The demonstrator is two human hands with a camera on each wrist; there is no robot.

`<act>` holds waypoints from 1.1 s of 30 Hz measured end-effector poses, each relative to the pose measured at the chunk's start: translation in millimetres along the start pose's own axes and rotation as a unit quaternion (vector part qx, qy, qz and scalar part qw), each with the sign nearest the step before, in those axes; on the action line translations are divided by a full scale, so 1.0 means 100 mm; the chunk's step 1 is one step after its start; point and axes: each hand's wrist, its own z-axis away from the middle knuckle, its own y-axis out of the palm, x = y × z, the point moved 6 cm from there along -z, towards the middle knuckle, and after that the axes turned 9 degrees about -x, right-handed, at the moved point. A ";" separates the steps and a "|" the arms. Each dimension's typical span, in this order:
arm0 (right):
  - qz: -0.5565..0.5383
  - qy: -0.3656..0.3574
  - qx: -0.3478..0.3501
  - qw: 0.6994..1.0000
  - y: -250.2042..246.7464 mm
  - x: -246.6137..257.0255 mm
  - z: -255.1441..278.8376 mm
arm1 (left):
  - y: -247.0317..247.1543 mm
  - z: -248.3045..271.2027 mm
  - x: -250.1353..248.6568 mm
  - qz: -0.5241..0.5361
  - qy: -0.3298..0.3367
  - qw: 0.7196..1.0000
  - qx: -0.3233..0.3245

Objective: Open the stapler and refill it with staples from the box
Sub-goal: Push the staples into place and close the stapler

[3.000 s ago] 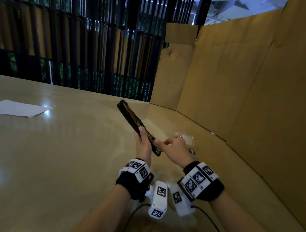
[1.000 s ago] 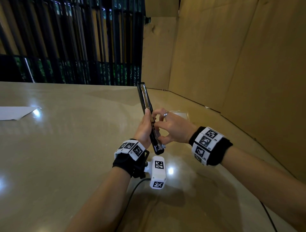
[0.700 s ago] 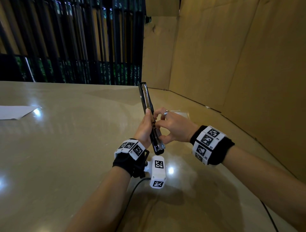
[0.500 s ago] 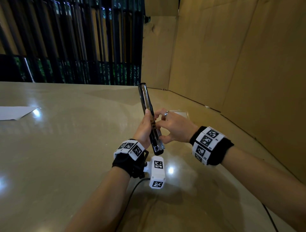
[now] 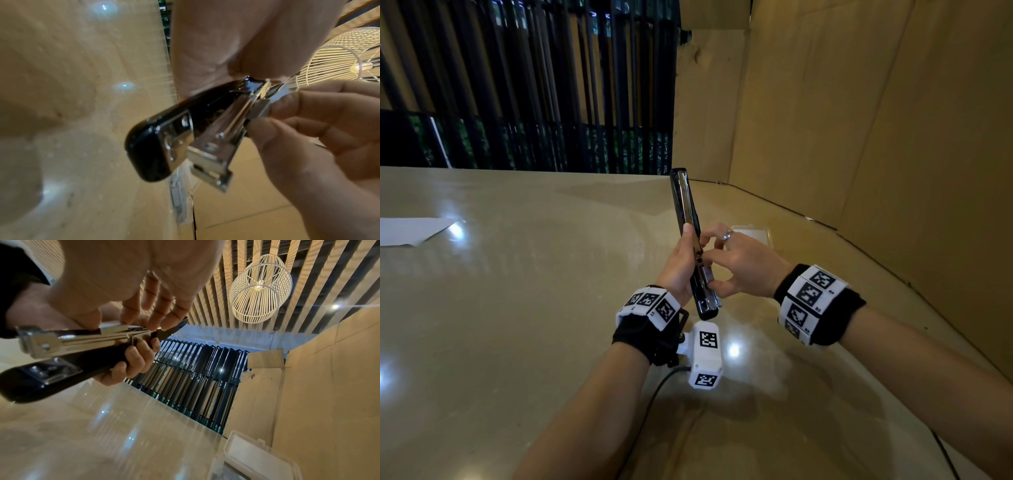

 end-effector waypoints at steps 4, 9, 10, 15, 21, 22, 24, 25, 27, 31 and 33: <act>-0.002 -0.002 -0.006 1.000 -0.03 0.03 0.00 | -0.02 -0.03 0.02 -0.001 -0.003 1.000 -0.011; -0.006 0.018 0.007 1.000 0.00 0.03 0.02 | -0.02 -0.02 0.04 -0.015 -0.013 1.000 -0.020; -0.009 0.021 0.011 1.000 0.01 0.02 0.02 | -0.01 -0.01 0.03 -0.014 -0.015 1.000 -0.016; -0.061 0.061 0.003 0.996 -0.01 -0.02 0.03 | 0.05 0.04 -0.02 0.001 -0.010 1.000 0.006; -0.069 0.076 0.028 0.994 -0.02 -0.01 0.05 | 0.03 0.02 0.01 0.004 -0.031 1.000 0.003; -0.064 0.079 0.034 0.994 -0.01 -0.02 0.05 | 0.02 0.01 0.02 0.001 -0.032 0.999 0.004; -0.052 0.082 0.044 0.994 0.02 -0.04 0.04 | 0.02 -0.01 0.03 -0.008 -0.030 0.999 0.005; -0.047 0.085 0.052 0.994 0.02 -0.04 0.04 | 0.03 0.00 0.03 -0.011 -0.030 0.999 0.005; -0.035 0.087 0.068 0.993 0.03 -0.02 0.02 | 0.03 -0.01 0.03 -0.017 -0.030 0.999 0.001; 0.012 0.083 0.091 0.992 0.03 0.00 -0.02 | 0.02 -0.02 0.06 -0.026 -0.034 0.999 -0.003; 0.022 0.082 0.090 0.992 0.00 -0.01 -0.02 | 0.00 -0.04 0.07 -0.020 -0.035 0.999 -0.001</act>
